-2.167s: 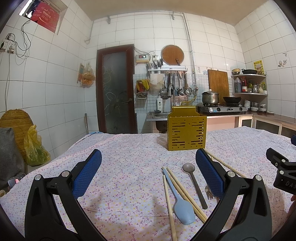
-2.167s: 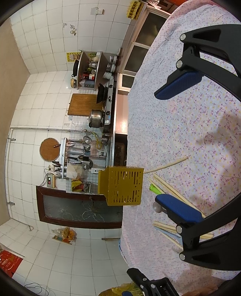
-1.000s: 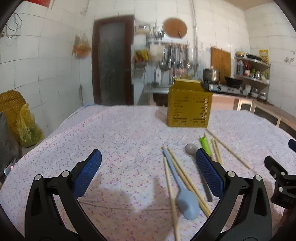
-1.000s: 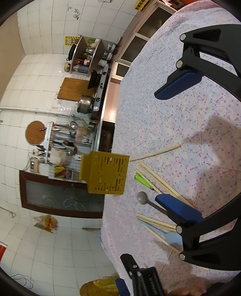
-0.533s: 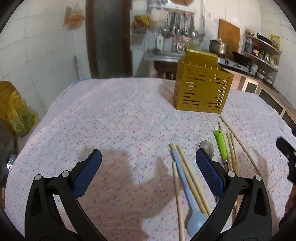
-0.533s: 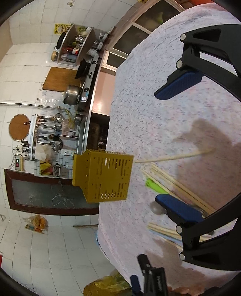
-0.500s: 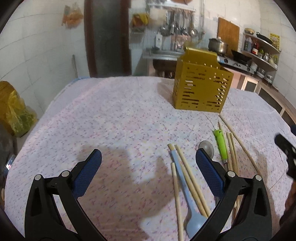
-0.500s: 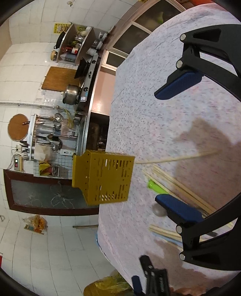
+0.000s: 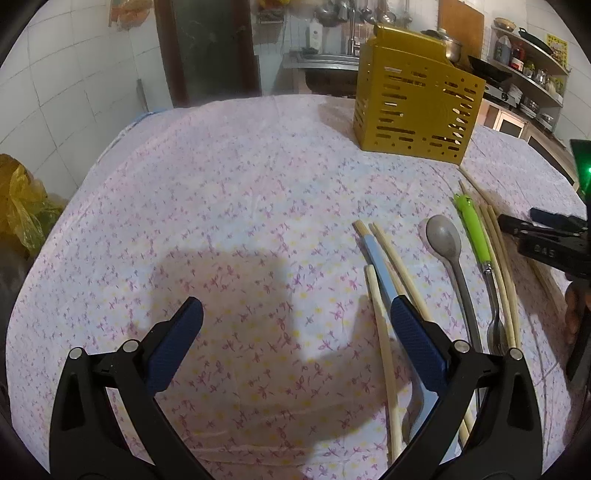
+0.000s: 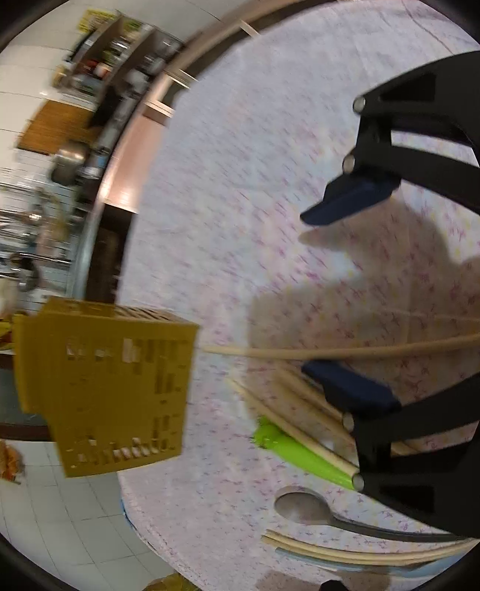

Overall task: Organize utensils
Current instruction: 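Lower the right gripper onto a lone wooden chopstick and close it, then close the left gripper on another chopstick while the right gripper re-grips its chopstick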

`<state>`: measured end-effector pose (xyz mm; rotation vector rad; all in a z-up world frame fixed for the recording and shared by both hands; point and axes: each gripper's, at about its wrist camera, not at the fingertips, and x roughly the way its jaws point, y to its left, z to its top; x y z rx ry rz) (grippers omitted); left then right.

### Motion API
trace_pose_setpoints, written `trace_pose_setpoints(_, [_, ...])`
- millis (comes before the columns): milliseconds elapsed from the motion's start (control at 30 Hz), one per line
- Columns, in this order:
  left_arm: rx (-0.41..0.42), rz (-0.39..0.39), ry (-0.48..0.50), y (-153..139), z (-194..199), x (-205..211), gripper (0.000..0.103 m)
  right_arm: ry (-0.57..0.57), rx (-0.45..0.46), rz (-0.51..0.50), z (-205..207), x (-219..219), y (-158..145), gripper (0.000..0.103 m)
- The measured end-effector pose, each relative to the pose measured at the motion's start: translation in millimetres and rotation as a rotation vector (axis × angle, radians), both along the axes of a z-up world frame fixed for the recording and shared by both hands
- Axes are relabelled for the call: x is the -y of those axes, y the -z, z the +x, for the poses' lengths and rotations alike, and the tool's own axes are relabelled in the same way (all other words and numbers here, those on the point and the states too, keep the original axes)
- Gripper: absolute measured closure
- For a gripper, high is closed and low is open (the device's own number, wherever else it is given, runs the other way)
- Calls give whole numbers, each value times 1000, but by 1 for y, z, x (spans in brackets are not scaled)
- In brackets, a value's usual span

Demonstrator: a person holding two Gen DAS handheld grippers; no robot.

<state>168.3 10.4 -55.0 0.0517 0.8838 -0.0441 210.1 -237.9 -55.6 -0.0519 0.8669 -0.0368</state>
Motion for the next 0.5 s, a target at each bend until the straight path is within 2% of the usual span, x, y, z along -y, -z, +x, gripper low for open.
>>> trace_pose_setpoints(100, [-4,4,4,1,1,1,5,-26,-5,62,-1,1,0,54])
trace_pose_setpoints(167, [-15,5,6,3,1,2,5,-28,-3,67,-5,-1,-1,63])
trace_pose_setpoints(233, [-22,1,11,4,1,2,5,-30,-3,68,-10,-2,-2,79])
trace_pose_setpoints(300, [-24,-5,7,5,-1,2,5,-26,2,64,-18,-3,-2,88])
trace_pose_setpoints(400, [-36,-21,11,7,-3,3,5,-18,2,70,-26,-2,-1,94])
trace_pose_setpoints(500, [-39,-9,18,10,-5,6,5,-10,-3,85,-33,3,-1,96])
